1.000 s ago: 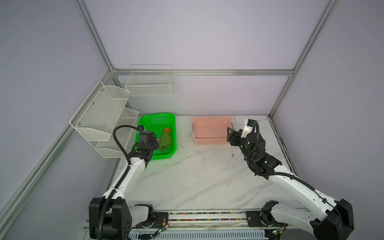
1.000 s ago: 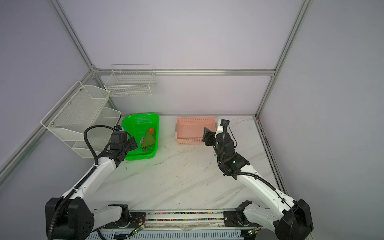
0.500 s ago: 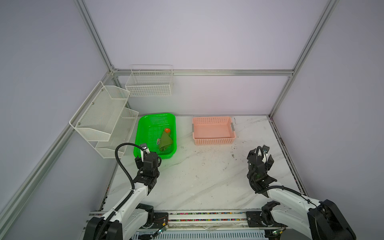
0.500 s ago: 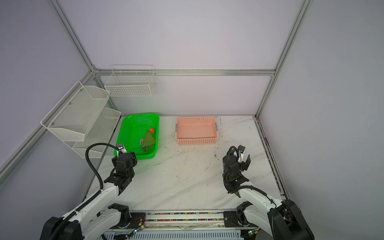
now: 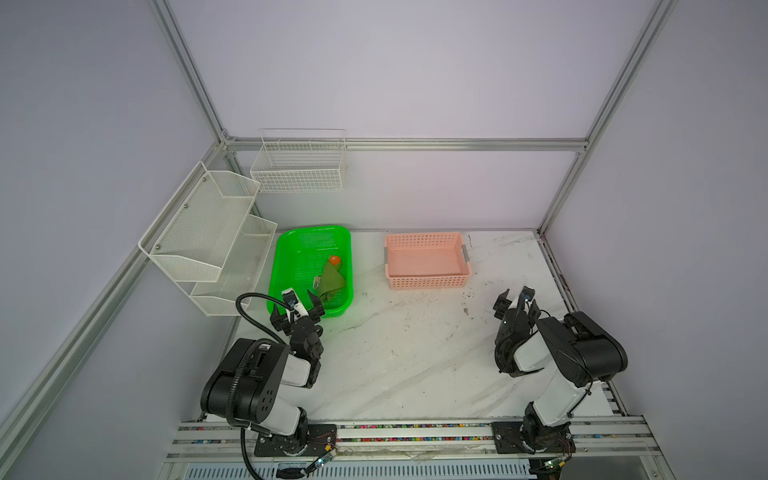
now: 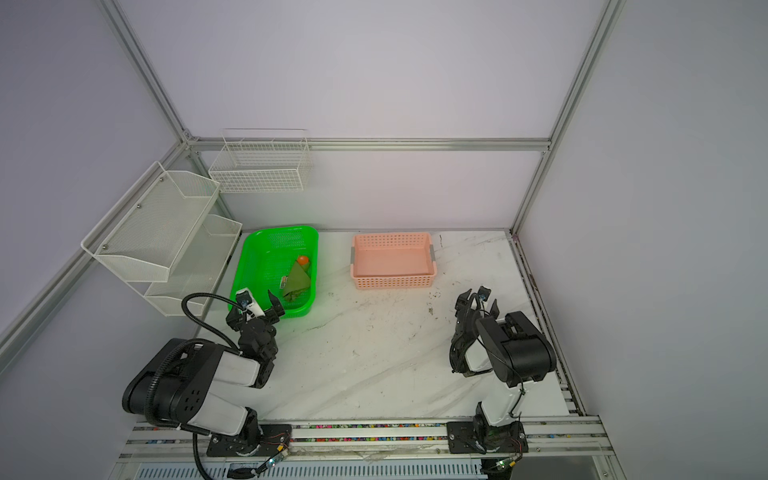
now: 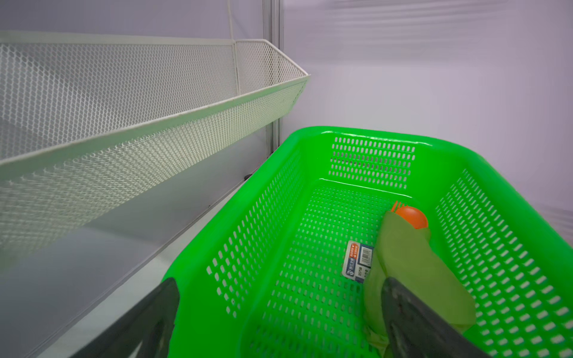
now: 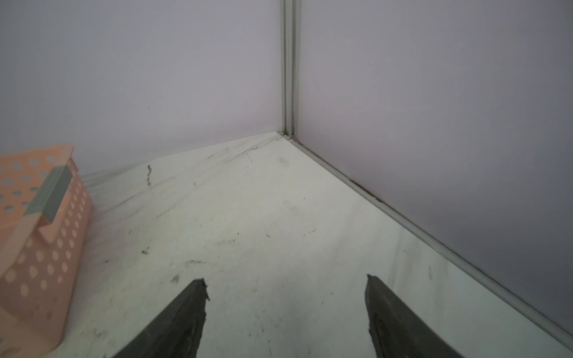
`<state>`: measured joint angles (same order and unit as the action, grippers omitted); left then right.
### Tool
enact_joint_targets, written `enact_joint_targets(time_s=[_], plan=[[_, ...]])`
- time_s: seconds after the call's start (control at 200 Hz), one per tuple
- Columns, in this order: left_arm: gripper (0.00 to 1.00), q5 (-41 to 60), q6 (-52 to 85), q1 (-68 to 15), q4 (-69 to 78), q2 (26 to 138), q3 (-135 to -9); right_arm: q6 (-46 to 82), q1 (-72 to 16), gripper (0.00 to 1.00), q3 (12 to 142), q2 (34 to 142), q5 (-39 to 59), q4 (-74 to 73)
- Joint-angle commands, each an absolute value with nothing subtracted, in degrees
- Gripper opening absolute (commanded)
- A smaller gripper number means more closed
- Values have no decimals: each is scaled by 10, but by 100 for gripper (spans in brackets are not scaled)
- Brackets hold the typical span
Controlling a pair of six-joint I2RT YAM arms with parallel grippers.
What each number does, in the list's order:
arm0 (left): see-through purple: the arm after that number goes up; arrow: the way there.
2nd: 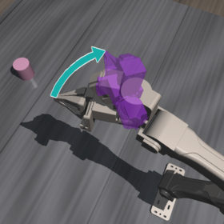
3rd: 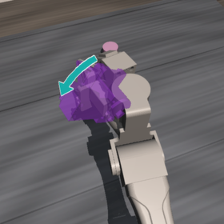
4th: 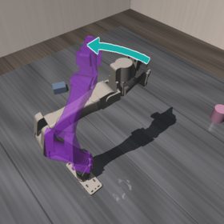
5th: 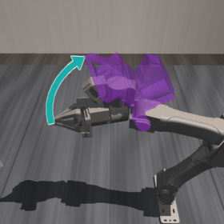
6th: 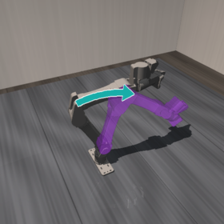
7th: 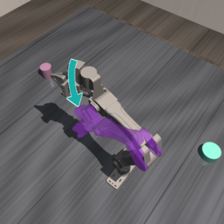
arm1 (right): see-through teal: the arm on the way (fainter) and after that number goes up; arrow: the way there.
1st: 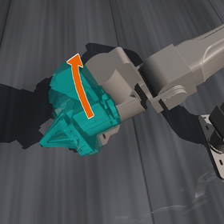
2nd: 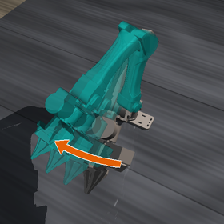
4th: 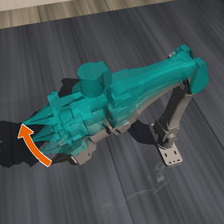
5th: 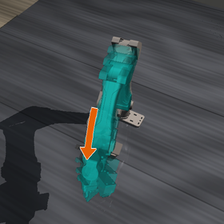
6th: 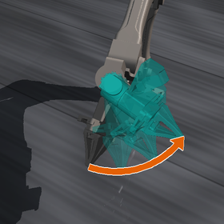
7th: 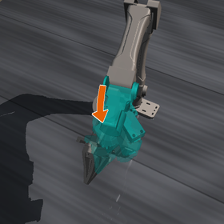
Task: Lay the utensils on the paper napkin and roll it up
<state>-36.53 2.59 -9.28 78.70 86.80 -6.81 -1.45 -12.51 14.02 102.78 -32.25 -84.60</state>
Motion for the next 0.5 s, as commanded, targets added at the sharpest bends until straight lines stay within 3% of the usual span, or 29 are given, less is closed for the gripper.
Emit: enact_joint_targets(time_s=[0.0, 0.155, 0.265, 0.4, 0.495], plan=[[100, -316, -17, -97, 862, 870, -40, -46, -123, 97, 124, 1052, -229, -1071], [100, -220, -76, -83, 838, 959, -117, -50, -122, 97, 145, 1069, -240, -1067], [100, -222, -32, -61, 703, 915, -149, -23, -105, 97, 171, 1050, -241, -992], [100, -210, -8, -39, 596, 910, -198, 4, -59, 97, 260, 1021, -195, -782], [100, -202, 12, -24, 553, 904, -214, -6, -64, 97, 256, 1025, -194, -799]])
